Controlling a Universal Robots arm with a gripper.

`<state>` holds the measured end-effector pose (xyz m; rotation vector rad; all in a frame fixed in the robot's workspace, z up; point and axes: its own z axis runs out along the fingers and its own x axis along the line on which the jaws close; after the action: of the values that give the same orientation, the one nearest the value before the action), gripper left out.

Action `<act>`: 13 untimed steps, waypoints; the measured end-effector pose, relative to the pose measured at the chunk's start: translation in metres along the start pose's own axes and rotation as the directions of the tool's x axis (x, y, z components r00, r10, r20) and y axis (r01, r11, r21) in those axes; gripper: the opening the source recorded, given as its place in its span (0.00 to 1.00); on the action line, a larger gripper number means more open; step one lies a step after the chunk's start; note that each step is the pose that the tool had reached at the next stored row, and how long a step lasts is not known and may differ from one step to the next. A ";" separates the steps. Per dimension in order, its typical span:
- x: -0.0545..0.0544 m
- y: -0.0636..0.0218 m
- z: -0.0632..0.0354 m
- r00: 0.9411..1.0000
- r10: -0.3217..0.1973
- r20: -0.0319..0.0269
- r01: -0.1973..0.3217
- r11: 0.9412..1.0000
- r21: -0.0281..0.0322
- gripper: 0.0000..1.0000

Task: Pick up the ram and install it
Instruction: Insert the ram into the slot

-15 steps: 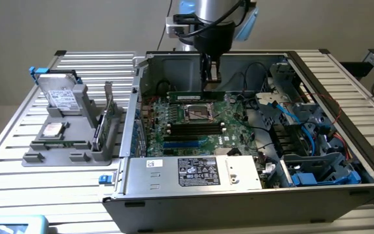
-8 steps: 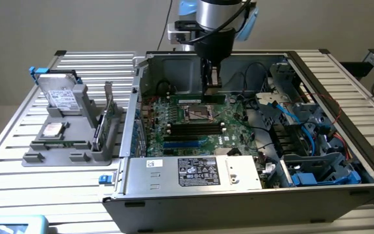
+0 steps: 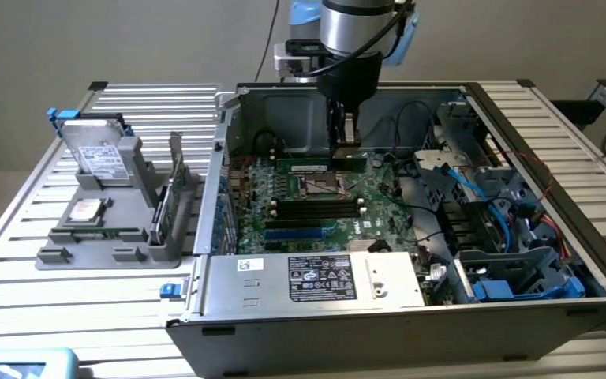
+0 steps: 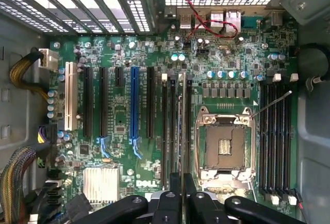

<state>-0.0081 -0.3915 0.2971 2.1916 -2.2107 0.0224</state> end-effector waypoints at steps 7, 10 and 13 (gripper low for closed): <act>0.000 -0.0001 0.0025 1.000 0.000 0.000 0.000 1.000 0.013 0.14; 0.000 -0.0001 0.0048 1.000 0.000 -0.001 0.000 1.000 0.019 0.14; 0.000 0.0000 0.0069 1.000 0.001 -0.002 -0.001 1.000 0.019 0.14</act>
<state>-0.0081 -0.3921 0.2902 2.1992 -2.2191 0.0460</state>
